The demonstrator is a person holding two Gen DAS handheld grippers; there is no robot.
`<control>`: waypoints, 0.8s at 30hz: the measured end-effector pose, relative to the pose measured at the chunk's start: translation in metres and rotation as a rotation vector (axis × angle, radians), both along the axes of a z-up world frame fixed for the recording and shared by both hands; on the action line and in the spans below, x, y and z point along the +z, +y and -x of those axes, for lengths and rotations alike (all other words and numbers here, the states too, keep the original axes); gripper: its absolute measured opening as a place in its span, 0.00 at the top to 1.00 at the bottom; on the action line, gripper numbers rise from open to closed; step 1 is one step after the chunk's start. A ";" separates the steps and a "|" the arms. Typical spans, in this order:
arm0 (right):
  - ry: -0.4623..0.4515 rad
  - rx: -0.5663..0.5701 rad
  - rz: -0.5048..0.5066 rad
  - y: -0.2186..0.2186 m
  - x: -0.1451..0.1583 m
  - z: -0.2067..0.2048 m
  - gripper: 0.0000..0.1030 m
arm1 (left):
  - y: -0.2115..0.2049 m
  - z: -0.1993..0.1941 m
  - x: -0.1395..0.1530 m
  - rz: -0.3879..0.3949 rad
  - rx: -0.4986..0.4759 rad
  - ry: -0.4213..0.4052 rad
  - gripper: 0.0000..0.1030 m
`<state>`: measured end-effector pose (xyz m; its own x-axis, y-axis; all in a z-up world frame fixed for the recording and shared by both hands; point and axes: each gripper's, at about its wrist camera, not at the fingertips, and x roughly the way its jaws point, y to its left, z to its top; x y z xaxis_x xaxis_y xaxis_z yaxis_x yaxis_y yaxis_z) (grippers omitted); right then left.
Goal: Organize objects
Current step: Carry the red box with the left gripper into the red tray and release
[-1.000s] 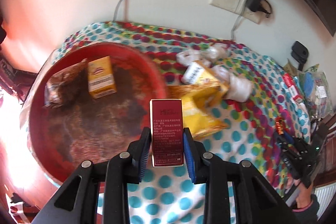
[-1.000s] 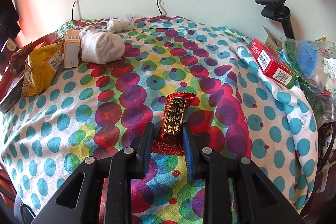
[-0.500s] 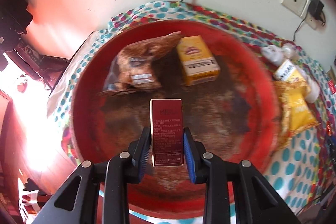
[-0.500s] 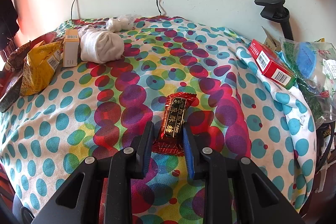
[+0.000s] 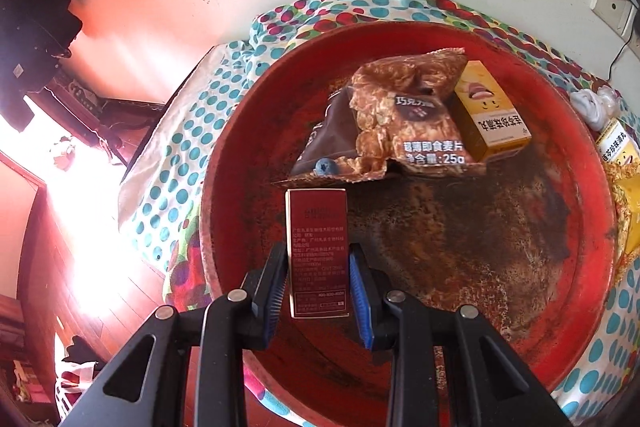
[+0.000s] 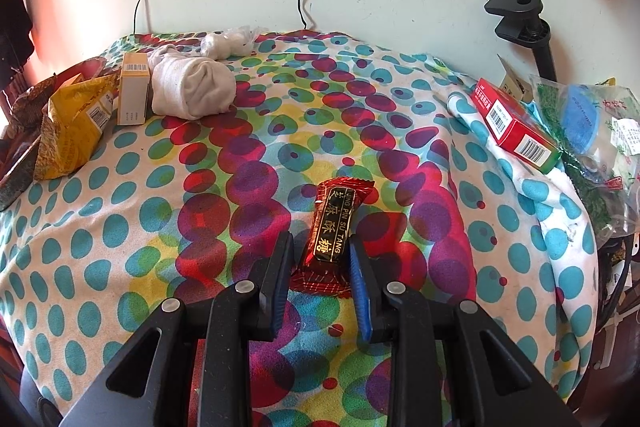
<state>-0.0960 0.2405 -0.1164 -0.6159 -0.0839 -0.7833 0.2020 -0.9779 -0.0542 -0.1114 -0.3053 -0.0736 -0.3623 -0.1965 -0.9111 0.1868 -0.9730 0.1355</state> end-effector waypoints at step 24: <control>0.012 0.017 0.010 0.000 0.003 -0.002 0.78 | 0.046 -0.061 0.037 -0.007 -0.030 0.201 0.63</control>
<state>-0.0941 0.2409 -0.1138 -0.6236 -0.1022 -0.7750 0.2176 -0.9749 -0.0466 -0.0506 -0.2591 -0.0366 -0.5428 -0.1770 -0.8210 0.1805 -0.9793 0.0918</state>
